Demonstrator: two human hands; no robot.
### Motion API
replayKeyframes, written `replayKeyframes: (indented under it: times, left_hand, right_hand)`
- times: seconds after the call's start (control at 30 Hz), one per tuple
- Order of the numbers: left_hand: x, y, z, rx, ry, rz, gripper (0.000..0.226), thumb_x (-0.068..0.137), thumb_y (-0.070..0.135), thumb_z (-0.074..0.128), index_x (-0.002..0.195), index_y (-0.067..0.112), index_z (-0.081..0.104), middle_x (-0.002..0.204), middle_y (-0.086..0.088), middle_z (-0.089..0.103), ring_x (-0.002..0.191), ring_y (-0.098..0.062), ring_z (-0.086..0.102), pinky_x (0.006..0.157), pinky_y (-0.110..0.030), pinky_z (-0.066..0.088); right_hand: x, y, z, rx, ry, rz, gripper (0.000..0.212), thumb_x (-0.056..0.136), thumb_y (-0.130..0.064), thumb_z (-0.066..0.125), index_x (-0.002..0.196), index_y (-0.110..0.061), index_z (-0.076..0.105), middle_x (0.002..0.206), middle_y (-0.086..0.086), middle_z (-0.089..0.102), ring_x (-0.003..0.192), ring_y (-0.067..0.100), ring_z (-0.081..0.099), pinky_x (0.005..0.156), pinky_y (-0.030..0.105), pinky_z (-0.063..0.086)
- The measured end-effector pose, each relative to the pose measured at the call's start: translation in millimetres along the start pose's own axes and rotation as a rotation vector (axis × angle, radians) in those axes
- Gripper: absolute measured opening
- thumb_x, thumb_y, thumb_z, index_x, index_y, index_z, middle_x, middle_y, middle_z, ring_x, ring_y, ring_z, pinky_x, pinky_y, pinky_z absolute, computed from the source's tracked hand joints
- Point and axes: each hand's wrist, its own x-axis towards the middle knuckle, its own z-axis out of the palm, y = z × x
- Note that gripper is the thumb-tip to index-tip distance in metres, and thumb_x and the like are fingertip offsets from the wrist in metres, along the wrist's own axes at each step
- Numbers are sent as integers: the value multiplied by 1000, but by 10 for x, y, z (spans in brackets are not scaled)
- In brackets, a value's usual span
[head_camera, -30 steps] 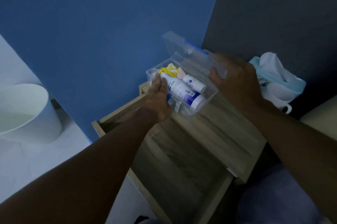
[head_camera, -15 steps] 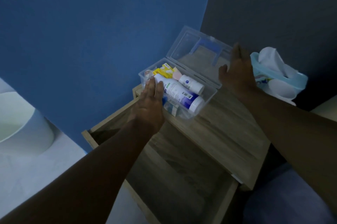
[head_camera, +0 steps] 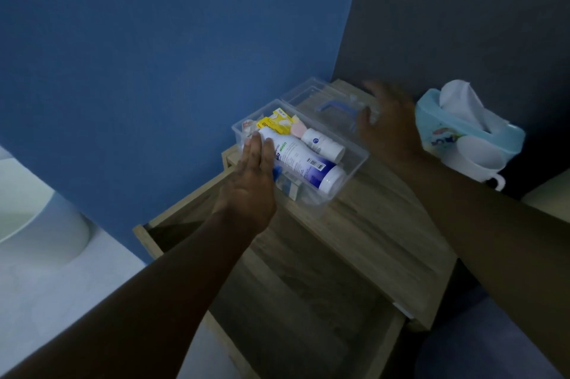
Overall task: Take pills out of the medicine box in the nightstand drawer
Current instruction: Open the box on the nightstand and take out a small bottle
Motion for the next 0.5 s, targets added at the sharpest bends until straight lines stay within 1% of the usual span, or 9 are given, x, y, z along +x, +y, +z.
replayKeyframes:
  times: [0.03, 0.1, 0.17, 0.2, 0.27, 0.33, 0.37, 0.47, 0.5]
  left_hand:
    - [2, -2, -4, -4, 0, 0, 92, 90, 1, 52, 157, 15, -8, 165, -6, -18, 153, -26, -11, 122, -41, 25]
    - [6, -6, -15, -8, 6, 1, 91, 90, 1, 52, 157, 16, -7, 165, -5, -17, 153, -26, -10, 121, -41, 27]
    - [11, -22, -13, -3, 12, 10, 89, 91, 1, 51, 158, 17, -6, 166, -5, -16, 153, -25, -10, 120, -40, 28]
    - [10, -35, -9, -3, 12, 13, 89, 91, 1, 51, 158, 18, -6, 166, -4, -15, 153, -25, -10, 120, -40, 27]
    - [11, -53, -1, -11, 13, 15, 91, 90, 0, 52, 158, 19, -7, 166, -3, -16, 153, -25, -11, 121, -39, 26]
    - [11, -59, 11, -10, 21, 20, 93, 89, -1, 52, 158, 18, -8, 165, -4, -17, 153, -25, -12, 120, -38, 24]
    - [11, -60, 17, -6, 25, 25, 93, 89, -1, 51, 157, 17, -9, 165, -4, -17, 153, -25, -12, 121, -38, 24]
    - [6, -70, 25, -13, 33, 41, 90, 90, -1, 49, 157, 16, -9, 165, -6, -16, 153, -25, -13, 122, -38, 21]
    - [6, -75, 26, -15, 34, 44, 90, 91, -1, 49, 157, 16, -9, 165, -6, -16, 153, -25, -13, 122, -38, 21]
  right_hand:
    - [32, -101, 24, 43, -47, -82, 39, 84, -9, 55, 122, -6, 66, 118, 15, 68, 108, 28, 62, 90, 19, 39]
    - [115, -291, 77, 115, -152, -233, 28, 84, -6, 56, 105, -4, 75, 104, 13, 74, 97, 28, 69, 91, 28, 49]
    - [163, -431, 160, 125, -220, -336, 22, 83, -3, 58, 93, -2, 78, 95, 12, 77, 89, 27, 71, 85, 34, 53]
    - [177, -478, 216, 117, -256, -358, 21, 83, -3, 59, 93, -2, 78, 94, 12, 77, 88, 27, 71, 84, 34, 53]
    - [185, -523, 323, 94, -353, -335, 22, 85, -7, 62, 98, -5, 78, 101, 10, 77, 94, 25, 70, 88, 35, 52]
    - [179, -514, 399, 59, -452, -269, 24, 86, -17, 65, 106, -9, 77, 109, 9, 75, 103, 25, 66, 92, 38, 52]
    - [178, -498, 425, 27, -480, -263, 26, 86, -21, 66, 106, -10, 77, 110, 9, 74, 105, 25, 65, 92, 40, 52]
    - [160, -460, 466, -42, -497, -308, 25, 86, -25, 66, 99, -6, 76, 102, 12, 74, 103, 29, 60, 87, 44, 52]
    - [153, -449, 474, -38, -494, -312, 26, 86, -26, 67, 100, -6, 77, 103, 11, 74, 104, 28, 59, 87, 45, 52]
